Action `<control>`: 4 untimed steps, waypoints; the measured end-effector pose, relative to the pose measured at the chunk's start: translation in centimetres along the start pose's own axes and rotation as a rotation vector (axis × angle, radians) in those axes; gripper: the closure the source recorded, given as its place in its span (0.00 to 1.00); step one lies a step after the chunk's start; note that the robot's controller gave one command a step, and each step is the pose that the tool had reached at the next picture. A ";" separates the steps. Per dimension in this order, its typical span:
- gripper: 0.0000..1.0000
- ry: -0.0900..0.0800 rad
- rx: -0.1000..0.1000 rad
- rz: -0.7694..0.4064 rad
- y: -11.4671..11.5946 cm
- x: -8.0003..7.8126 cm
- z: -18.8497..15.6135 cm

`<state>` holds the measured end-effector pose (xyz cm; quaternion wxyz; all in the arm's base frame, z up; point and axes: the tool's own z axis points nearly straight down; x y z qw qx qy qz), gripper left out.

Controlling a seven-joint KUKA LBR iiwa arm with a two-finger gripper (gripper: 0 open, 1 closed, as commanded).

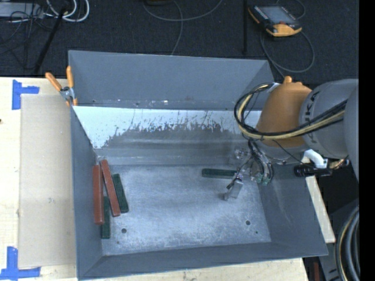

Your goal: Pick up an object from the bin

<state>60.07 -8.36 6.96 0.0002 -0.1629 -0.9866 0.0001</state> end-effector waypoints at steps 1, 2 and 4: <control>1.00 -0.001 0.000 -0.001 0.0 0.0 -0.1; 1.00 -0.008 -0.002 -0.027 0.1 2.7 -13.4; 1.00 -0.001 -0.003 -0.351 10.1 10.8 -18.6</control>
Offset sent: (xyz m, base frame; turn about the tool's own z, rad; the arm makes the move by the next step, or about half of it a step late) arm 0.0000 0.0000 0.0000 0.0000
